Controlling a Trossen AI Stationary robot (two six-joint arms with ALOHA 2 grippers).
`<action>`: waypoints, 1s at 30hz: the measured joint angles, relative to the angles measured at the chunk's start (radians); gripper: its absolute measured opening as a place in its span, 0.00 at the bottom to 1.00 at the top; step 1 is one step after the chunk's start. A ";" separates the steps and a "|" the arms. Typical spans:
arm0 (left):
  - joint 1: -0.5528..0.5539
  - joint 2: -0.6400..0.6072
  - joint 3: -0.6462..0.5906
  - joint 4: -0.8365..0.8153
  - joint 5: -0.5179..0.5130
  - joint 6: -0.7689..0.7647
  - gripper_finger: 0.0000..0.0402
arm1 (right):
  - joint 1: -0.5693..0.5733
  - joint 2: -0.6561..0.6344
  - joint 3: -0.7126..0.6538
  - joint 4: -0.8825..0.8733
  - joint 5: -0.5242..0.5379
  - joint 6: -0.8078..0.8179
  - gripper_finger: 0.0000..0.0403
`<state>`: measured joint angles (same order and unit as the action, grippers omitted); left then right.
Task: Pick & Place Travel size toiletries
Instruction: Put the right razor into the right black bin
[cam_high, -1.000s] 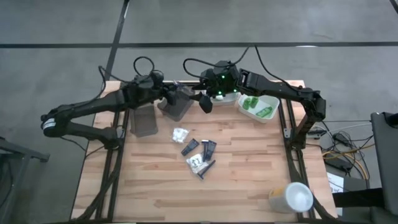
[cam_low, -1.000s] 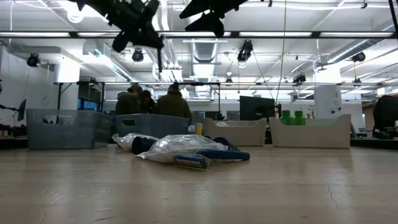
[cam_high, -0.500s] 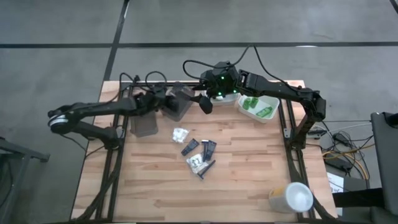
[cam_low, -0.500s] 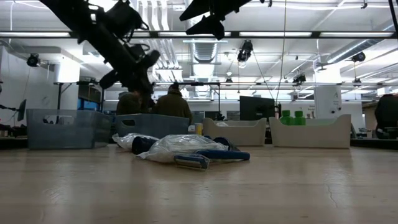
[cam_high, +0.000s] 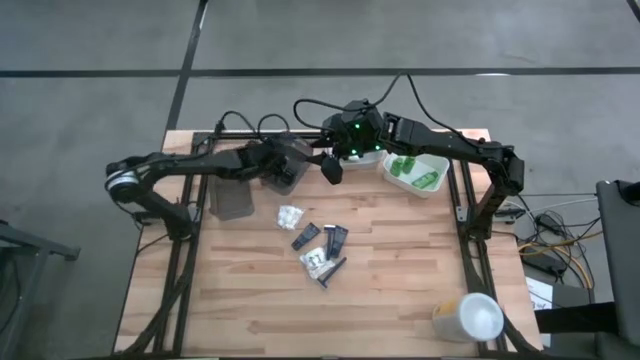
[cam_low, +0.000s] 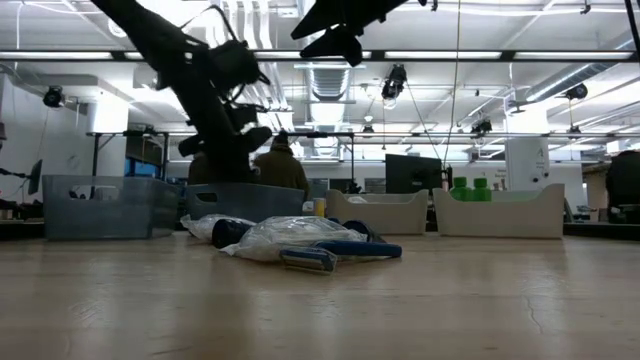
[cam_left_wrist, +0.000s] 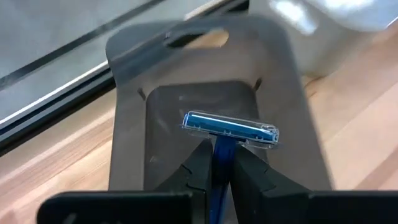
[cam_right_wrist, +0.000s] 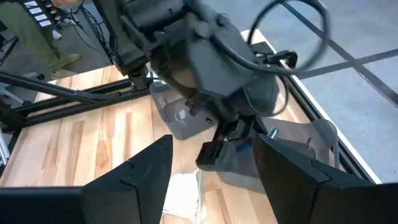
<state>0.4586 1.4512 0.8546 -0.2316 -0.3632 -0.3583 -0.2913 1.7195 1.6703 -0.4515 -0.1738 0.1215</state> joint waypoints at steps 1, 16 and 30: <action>0.005 0.018 0.017 -0.023 0.003 0.009 0.09 | 0.000 0.000 -0.001 -0.005 0.000 0.000 0.53; 0.096 0.197 0.232 -0.268 0.027 0.108 0.10 | 0.000 0.000 -0.006 -0.017 -0.001 0.006 0.47; 0.129 0.228 0.234 -0.254 0.043 0.198 0.10 | 0.000 0.000 -0.006 -0.017 -0.002 0.010 0.40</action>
<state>0.5873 1.6794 1.0882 -0.4857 -0.3201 -0.1603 -0.2909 1.7195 1.6638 -0.4683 -0.1756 0.1310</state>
